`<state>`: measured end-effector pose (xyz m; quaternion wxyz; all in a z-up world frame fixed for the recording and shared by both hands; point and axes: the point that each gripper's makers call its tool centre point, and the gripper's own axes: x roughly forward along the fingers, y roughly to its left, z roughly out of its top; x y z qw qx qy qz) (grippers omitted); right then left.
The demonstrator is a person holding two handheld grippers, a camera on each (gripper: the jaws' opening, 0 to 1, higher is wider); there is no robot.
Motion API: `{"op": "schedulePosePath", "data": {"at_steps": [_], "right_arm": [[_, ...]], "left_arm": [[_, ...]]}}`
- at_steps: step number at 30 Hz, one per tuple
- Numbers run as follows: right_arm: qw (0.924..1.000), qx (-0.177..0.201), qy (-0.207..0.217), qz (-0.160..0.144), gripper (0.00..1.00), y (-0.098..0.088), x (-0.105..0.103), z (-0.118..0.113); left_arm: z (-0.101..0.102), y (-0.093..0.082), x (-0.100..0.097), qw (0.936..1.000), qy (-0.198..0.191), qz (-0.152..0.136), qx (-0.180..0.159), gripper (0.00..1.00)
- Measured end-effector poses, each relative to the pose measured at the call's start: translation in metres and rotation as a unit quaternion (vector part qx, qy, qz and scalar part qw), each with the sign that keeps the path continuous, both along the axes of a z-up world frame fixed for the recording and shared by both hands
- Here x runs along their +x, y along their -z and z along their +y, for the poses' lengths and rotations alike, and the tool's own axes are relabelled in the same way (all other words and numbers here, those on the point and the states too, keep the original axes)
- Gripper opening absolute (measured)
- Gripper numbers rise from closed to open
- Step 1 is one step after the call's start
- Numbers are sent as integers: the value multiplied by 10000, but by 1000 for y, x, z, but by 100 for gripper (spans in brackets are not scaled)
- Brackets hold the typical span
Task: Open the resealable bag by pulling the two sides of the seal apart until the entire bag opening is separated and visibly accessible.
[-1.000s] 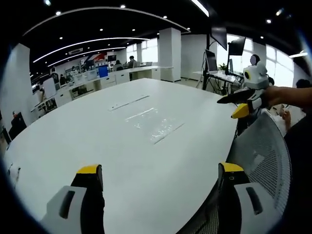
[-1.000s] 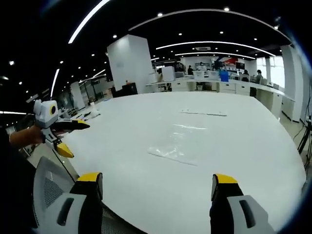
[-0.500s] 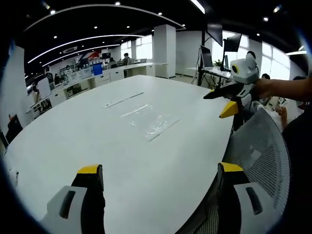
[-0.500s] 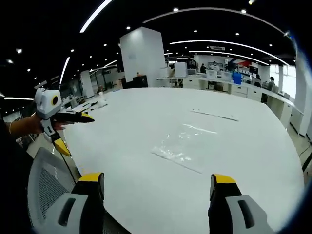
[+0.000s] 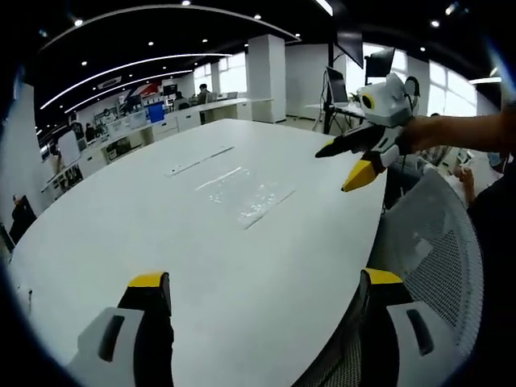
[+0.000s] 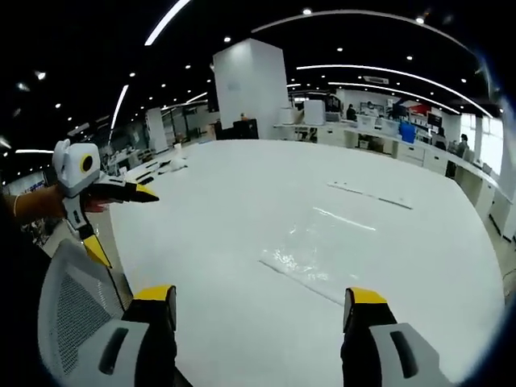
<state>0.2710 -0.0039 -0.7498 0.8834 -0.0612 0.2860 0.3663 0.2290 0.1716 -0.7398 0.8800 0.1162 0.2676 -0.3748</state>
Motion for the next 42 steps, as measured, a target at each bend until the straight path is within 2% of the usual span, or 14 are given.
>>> {"op": "schedulePosePath", "data": {"at_steps": [13, 17, 21, 28, 32, 40, 42], "right_arm": [[9990, -245, -363, 91, 79, 16, 21, 17], [9987, -247, -410, 157, 73, 20, 27, 20], [9975, -402, -552, 171, 67, 29, 34, 22], [9957, -502, -735, 270, 64, 41, 44, 29], [9949, -515, -827, 265, 57, 45, 50, 35], [9919, -599, -1047, 408, 55, 58, 60, 47], [9911, -596, -1101, 448, 51, 62, 65, 49]], "left_arm": [[0, 6, 2, 9999, -31, 121, -20, 95], [-1, 6, 3, 9999, -47, 135, -29, 95], [-1, 5, 5, 9998, -84, 161, -55, 94], [-4, 6, 7, 9997, -85, 185, -101, 94], [-6, 9, 8, 9997, -64, 231, -101, 94], [-4, 10, 13, 9996, -113, 242, -119, 94], [-2, 11, 14, 9995, -133, 249, -116, 93]]}}
